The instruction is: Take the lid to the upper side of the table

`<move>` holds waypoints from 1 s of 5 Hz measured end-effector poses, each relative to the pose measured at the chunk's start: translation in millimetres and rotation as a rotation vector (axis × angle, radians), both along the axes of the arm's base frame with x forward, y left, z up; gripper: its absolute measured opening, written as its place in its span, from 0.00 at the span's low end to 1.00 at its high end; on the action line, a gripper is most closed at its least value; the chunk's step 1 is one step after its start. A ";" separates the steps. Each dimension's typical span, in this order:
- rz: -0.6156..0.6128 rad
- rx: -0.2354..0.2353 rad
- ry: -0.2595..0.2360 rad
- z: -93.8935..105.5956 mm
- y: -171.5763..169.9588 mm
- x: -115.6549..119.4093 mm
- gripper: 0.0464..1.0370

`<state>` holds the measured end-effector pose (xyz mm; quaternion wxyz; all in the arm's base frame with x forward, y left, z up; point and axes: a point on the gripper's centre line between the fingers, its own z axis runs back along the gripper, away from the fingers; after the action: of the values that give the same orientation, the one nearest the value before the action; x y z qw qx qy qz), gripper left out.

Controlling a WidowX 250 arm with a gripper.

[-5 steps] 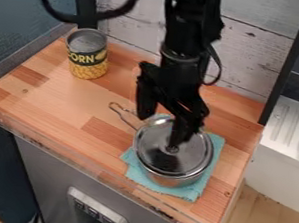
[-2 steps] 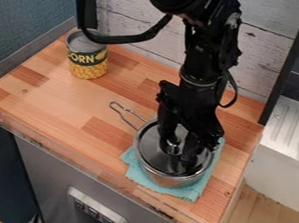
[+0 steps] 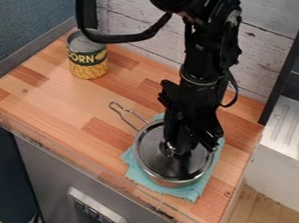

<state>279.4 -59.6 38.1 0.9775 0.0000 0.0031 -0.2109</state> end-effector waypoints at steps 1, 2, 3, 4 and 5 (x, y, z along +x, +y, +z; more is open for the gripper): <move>0.008 -0.005 -0.012 13.0 10.3 0.0 0.24; 0.029 -0.004 -0.066 41.2 25.8 4.9 0.24; 0.159 0.028 -0.102 63.2 72.2 2.2 0.24; 0.226 -0.012 -0.154 68.5 95.2 22.7 0.24; 0.257 -0.002 -0.174 67.7 104.9 49.8 0.24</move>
<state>329.2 45.3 105.8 0.9930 0.0171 -0.0818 -0.0833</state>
